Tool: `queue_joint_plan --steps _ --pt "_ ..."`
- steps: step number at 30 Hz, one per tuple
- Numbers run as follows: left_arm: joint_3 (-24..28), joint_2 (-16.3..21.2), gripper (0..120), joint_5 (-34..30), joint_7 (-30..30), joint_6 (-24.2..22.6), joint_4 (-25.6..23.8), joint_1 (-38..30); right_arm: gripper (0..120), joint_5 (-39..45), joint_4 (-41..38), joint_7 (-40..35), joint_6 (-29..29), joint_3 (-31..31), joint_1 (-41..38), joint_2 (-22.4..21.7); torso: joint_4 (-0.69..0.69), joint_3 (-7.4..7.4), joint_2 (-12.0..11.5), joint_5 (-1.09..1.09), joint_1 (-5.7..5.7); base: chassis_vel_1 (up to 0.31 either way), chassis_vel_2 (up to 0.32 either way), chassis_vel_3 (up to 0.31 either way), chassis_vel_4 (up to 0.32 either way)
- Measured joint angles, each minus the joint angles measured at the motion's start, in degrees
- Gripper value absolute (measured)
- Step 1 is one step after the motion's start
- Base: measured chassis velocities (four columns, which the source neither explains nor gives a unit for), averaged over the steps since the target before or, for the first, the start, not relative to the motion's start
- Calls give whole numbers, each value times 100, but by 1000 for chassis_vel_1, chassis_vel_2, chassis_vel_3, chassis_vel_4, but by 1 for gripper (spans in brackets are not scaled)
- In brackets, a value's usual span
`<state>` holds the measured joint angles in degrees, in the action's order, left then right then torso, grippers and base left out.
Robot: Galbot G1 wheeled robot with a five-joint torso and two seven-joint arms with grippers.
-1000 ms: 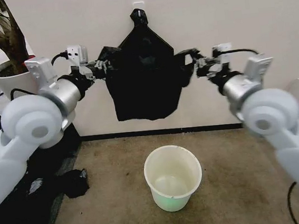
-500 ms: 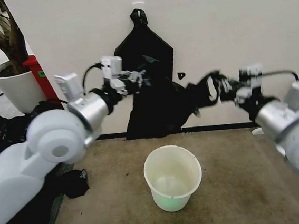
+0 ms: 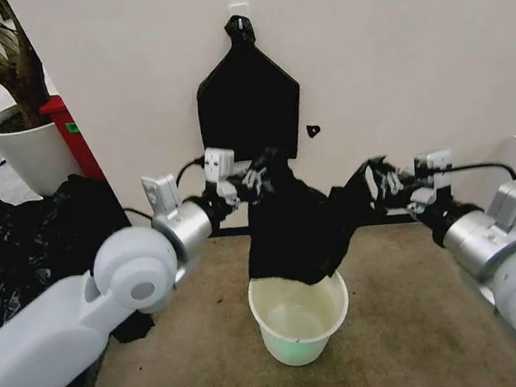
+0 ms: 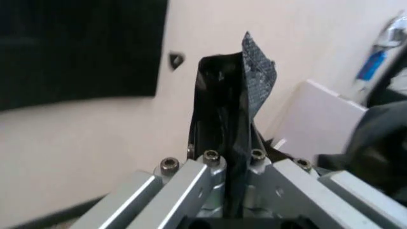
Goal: Place the garbage bag over the trash bin.
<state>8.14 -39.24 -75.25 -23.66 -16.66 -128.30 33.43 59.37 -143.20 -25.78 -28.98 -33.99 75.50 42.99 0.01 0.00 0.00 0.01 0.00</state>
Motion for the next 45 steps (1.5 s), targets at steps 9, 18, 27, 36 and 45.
queue_joint_plan --steps 9,18,27,36,45 --pt "-315 13 0 190 18 55 55 1031 0 -184 116 -8 3 238 142 234 -1 0 0 -2 0 0 0 0 0" --pt "-869 313 0 718 168 155 2 2412 0 -213 211 -86 -128 435 475 610 -1 0 0 -1 0 0 0 0 0" --pt "-1257 517 0 1303 209 226 -405 3680 0 -366 116 -105 -253 370 1072 957 -1 -1 0 -2 0 0 0 0 0" --pt "-1413 798 0 1446 -17 317 -709 4017 0 -817 4 -214 -458 235 1922 1172 0 0 -1 -1 0 0 0 0 0" --pt "-1294 557 0 1331 -100 326 -133 3737 0 -1073 399 -126 -178 293 1648 1269 -2 0 -1 -1 0 0 0 0 0"
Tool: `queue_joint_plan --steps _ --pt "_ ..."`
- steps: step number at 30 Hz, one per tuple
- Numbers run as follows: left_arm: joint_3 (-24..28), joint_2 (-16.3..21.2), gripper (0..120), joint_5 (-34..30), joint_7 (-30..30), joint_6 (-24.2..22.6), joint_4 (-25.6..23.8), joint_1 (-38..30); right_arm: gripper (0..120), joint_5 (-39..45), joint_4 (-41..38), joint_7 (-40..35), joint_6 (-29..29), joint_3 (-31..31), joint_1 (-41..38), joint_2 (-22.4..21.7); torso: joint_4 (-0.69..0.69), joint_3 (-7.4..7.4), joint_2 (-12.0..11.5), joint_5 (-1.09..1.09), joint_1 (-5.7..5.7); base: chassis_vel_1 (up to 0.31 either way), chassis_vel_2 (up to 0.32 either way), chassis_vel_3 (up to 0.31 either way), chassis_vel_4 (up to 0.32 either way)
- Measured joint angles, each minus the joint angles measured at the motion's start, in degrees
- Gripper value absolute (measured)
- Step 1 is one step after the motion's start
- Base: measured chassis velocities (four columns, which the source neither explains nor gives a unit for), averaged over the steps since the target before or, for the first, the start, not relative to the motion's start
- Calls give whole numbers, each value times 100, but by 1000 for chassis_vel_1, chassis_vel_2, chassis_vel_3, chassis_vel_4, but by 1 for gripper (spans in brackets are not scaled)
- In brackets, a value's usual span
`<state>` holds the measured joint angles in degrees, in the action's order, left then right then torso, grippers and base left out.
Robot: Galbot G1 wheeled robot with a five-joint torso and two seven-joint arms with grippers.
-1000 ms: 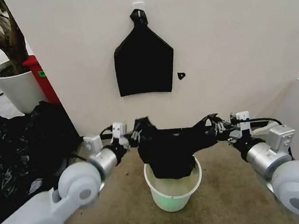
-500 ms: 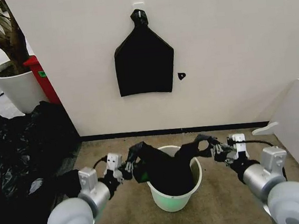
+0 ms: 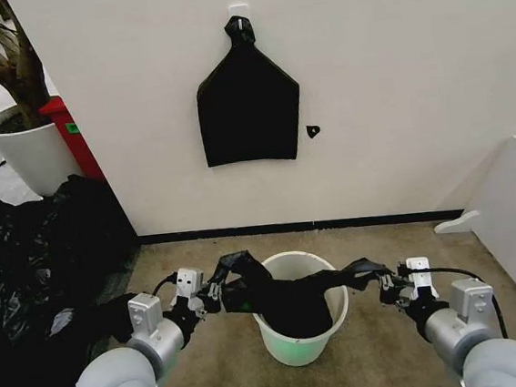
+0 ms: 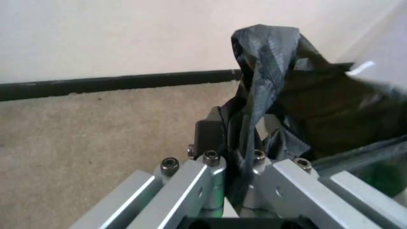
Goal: Place the garbage bag over the trash bin.
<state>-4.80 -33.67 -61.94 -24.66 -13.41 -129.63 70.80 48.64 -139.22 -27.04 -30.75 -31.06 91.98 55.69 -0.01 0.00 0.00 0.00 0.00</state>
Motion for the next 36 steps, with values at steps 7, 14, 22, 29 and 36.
queue_joint_plan --steps 7,14,22,29,36 --pt "125 -44 0 -25 100 24 314 -602 0 18 10 2 185 -50 -143 -96 1 1 0 0 0 0 0 0 0" --pt "170 142 0 147 225 30 181 -880 0 8 -274 -28 170 -7 -99 -45 1 0 0 0 0 0 0 0 0" --pt "600 9 0 542 249 10 389 -674 0 -500 69 238 132 314 72 340 1 0 0 -1 0 0 0 0 0" --pt "815 -299 0 720 282 76 922 -929 0 -655 565 424 247 415 -75 467 1 0 0 0 0 0 0 0 0" --pt "883 -475 0 973 261 124 1045 -662 0 -941 739 564 284 431 281 556 1 0 0 0 0 0 0 0 0"
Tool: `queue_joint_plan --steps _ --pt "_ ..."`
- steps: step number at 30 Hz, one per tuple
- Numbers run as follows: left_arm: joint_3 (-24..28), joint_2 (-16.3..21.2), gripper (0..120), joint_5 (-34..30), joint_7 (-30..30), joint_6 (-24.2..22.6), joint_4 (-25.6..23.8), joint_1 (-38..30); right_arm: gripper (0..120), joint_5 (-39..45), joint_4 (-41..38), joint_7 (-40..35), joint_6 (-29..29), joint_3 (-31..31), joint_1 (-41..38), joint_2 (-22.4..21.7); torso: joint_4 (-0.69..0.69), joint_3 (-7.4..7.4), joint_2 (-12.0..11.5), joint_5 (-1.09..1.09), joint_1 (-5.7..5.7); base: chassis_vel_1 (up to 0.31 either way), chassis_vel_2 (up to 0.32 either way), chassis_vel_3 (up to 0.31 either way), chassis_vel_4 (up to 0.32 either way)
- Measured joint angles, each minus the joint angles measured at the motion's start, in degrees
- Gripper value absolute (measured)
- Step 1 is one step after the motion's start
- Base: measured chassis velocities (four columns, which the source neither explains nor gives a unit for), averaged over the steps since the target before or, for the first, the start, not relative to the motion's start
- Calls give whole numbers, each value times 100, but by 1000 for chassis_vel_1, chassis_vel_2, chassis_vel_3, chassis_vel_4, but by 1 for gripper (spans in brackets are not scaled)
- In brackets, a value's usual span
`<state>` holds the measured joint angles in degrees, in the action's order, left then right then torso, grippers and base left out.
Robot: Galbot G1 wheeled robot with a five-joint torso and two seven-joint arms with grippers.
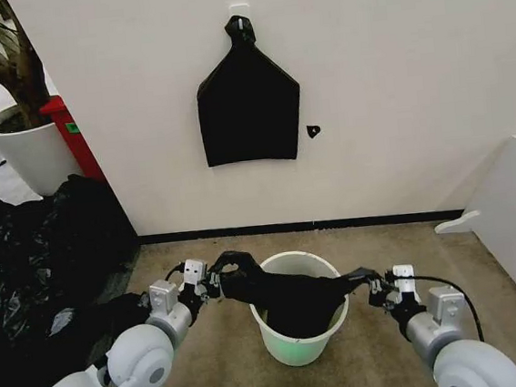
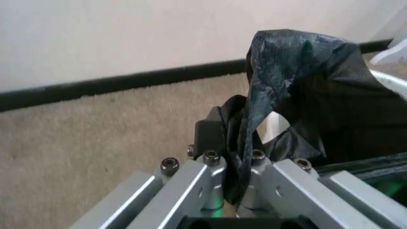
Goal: Place the garbage bag over the trash bin.
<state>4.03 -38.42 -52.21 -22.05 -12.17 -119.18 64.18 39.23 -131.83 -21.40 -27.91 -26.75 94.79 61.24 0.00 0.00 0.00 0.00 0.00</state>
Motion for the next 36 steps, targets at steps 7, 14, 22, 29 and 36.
queue_joint_plan --steps 7,14,22,29,36 --pt "-125 110 0 96 -78 0 -257 461 0 -253 -311 234 -89 -31 742 20 2 -1 0 0 0 0 0 0 0" --pt "-546 358 0 168 -142 -32 -531 1233 0 -458 -388 402 -86 -140 1067 65 0 -1 0 0 0 0 0 0 0" --pt "-651 431 0 261 -144 -72 -569 1480 0 -393 -421 462 -290 -250 1145 38 0 -1 0 0 0 0 0 0 0" --pt "-565 458 0 325 -147 -149 -594 1544 0 -429 -391 589 -433 -275 1357 119 1 0 0 -1 0 0 0 0 0" --pt "-641 573 0 433 -133 -160 -609 1779 0 -558 -365 754 -496 -266 1478 157 0 0 0 0 0 0 0 0 0"
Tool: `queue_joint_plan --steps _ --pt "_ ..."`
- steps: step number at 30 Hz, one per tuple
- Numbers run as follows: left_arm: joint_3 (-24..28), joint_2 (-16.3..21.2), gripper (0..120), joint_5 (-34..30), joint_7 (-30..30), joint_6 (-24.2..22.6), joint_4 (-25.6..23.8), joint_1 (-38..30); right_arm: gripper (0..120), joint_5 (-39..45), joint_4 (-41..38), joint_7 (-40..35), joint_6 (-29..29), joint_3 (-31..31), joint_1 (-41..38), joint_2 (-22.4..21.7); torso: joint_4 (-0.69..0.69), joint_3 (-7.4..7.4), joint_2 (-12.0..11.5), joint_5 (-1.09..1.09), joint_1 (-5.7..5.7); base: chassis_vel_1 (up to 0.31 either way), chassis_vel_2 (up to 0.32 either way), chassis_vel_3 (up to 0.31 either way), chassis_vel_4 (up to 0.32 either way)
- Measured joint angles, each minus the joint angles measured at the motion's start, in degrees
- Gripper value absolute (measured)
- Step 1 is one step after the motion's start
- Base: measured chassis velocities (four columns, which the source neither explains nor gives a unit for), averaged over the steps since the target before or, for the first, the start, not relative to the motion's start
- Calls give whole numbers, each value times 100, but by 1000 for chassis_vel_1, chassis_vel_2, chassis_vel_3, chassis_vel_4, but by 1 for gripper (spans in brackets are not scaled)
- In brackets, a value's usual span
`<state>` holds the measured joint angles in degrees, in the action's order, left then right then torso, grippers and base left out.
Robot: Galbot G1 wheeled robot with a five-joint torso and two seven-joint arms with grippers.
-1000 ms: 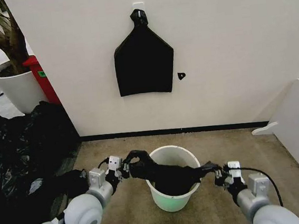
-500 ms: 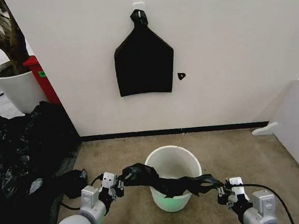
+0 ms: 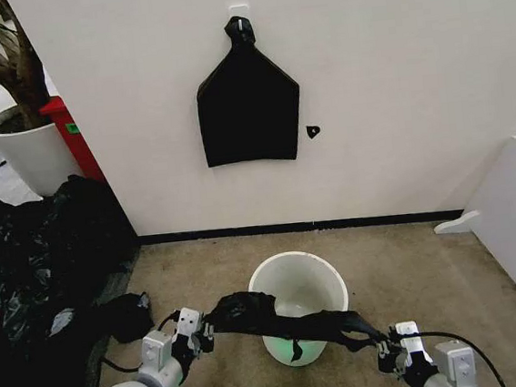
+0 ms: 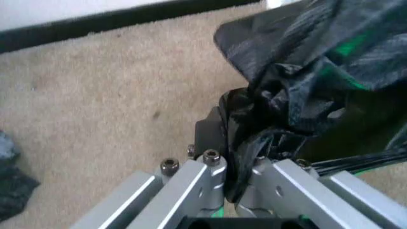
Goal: Place the garbage bag over the trash bin.
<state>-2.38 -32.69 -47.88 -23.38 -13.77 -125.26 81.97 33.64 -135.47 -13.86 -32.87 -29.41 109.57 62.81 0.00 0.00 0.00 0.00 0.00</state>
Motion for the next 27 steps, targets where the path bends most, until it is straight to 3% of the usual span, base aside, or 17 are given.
queue_joint_plan --steps 10,27 --pt "388 -425 0 44 10 3 441 -395 0 -88 759 94 168 141 -423 42 1 1 0 0 0 0 0 0 0" --pt "472 -617 0 144 119 62 663 -613 0 -315 1278 216 655 188 -918 36 1 0 0 0 0 0 0 0 0"
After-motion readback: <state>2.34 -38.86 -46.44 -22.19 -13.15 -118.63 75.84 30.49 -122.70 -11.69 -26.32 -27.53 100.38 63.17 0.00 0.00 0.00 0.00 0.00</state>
